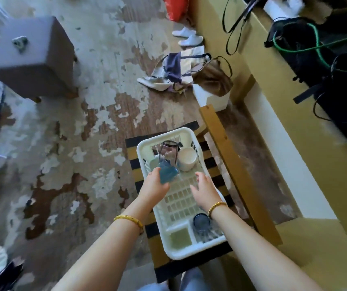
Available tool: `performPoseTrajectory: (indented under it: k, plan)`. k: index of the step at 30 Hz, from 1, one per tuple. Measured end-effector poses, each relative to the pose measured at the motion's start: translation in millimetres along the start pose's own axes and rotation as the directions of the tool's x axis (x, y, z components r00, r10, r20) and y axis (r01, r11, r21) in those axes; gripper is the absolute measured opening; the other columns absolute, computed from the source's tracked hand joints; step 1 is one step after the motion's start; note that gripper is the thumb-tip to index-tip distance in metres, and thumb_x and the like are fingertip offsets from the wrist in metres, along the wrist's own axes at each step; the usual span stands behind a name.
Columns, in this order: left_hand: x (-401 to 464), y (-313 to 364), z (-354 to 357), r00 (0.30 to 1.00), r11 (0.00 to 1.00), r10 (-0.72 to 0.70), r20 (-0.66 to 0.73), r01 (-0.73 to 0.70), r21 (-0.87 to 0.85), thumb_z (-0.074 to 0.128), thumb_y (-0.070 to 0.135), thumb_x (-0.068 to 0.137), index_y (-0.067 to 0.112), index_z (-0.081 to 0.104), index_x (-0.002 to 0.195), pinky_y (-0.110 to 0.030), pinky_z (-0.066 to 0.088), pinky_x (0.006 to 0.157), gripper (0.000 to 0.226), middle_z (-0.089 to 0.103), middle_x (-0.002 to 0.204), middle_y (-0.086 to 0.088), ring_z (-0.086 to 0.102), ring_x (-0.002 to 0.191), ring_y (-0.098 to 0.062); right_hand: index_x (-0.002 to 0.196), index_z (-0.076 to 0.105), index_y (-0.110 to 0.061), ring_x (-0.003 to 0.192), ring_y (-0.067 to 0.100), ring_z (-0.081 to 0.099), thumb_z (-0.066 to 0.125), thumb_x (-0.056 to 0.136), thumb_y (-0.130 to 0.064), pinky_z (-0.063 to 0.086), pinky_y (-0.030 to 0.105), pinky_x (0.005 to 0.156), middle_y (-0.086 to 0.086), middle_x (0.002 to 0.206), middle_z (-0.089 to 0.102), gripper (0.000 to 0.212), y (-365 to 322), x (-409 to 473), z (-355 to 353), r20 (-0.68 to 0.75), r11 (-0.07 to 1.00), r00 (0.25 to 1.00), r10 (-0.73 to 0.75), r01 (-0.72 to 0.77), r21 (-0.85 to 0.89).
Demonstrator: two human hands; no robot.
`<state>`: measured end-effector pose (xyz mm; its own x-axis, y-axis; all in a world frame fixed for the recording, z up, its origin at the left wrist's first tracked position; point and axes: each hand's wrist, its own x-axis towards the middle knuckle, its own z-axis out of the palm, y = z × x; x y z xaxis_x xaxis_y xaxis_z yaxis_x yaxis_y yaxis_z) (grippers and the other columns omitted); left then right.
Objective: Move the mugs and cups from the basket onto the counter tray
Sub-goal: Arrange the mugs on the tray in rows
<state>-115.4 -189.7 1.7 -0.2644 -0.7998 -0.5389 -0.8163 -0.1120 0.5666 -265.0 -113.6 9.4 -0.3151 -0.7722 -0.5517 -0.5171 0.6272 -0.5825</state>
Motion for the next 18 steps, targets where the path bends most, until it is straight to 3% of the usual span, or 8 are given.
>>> performPoseTrajectory:
  k: [4,9,12,18]
  plan:
    - [31.2,1.1,9.4,0.995,0.995,-0.097,0.007,0.097,-0.037,0.059,0.021,0.087,0.014,0.024,0.144,-0.028,0.050,0.083,0.067,0.043,0.137,-0.013,0.055,0.112,-0.025,0.142,0.024,-0.013,0.129,0.026,0.039,0.051,0.093,-0.025,0.038,0.039,0.105,0.011,0.145,0.030,0.058,-9.3,53.0,-3.0,0.062,0.998,0.998,-0.004,0.008,-0.068]
    - [80.6,2.8,12.1,0.990,0.985,-0.139,-0.039,0.134,-0.109,0.064,0.019,0.083,0.013,0.035,0.134,-0.025,0.043,0.076,0.059,0.050,0.130,-0.012,0.054,0.107,-0.021,0.140,0.029,-0.011,0.131,0.028,0.036,0.056,0.090,-0.031,0.034,0.043,0.110,0.013,0.143,0.036,0.060,-25.5,121.0,0.5,0.053,0.979,0.997,-0.062,0.072,-0.192]
    - [114.0,-1.5,12.0,0.986,0.981,-0.154,-0.063,0.145,-0.129,0.066,0.019,0.081,0.014,0.030,0.140,-0.028,0.042,0.088,0.069,0.048,0.136,-0.010,0.050,0.116,-0.020,0.140,0.030,-0.011,0.133,0.028,0.035,0.056,0.089,-0.036,0.031,0.043,0.112,0.013,0.143,0.038,0.062,-34.5,153.8,9.1,0.064,0.966,0.993,-0.100,0.112,-0.232]
    - [159.0,-10.0,29.3,0.994,0.986,-0.113,-0.009,0.111,-0.128,0.075,0.026,0.072,0.014,0.032,0.137,-0.028,0.041,0.093,0.079,0.049,0.135,-0.009,0.049,0.121,-0.024,0.130,0.038,-0.010,0.115,0.029,0.052,0.056,0.089,-0.038,0.042,0.033,0.085,0.012,0.132,0.048,0.053,-44.5,197.7,25.6,0.112,0.991,0.992,-0.054,0.067,-0.113]
